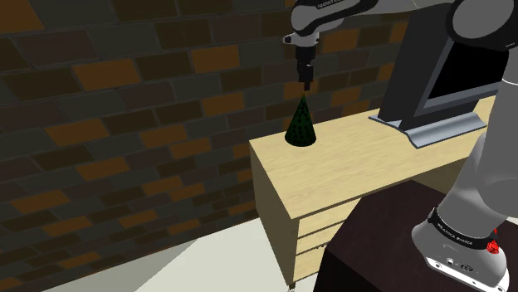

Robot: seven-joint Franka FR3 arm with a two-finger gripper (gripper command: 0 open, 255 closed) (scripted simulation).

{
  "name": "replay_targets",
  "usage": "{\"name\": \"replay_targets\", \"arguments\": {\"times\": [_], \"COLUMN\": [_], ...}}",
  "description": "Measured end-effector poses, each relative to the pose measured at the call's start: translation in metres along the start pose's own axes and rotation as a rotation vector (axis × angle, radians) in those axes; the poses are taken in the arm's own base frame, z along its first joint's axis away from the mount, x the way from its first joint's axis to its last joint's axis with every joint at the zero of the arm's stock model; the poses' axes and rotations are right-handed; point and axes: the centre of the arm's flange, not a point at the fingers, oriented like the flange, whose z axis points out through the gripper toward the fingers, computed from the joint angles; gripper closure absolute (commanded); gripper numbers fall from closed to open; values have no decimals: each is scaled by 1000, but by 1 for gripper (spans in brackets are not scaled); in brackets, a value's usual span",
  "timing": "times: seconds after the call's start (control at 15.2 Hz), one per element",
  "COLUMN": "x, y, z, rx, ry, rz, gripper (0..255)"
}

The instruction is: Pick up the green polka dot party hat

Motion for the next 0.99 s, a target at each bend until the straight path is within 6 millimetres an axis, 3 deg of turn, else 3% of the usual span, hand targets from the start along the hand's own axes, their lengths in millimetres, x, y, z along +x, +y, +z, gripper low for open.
{"name": "replay_targets", "arguments": {"times": [0.2,0.59,0.66,0.99], "x": [11,14,14,14], "y": [8,9,9,8], "z": [10,42,44,45], "rx": [1,1,1,1], "ry": [-2,-2,-2,-1], "rz": [-38,-43,-43,-43], "gripper": [0,0,255,255]}}
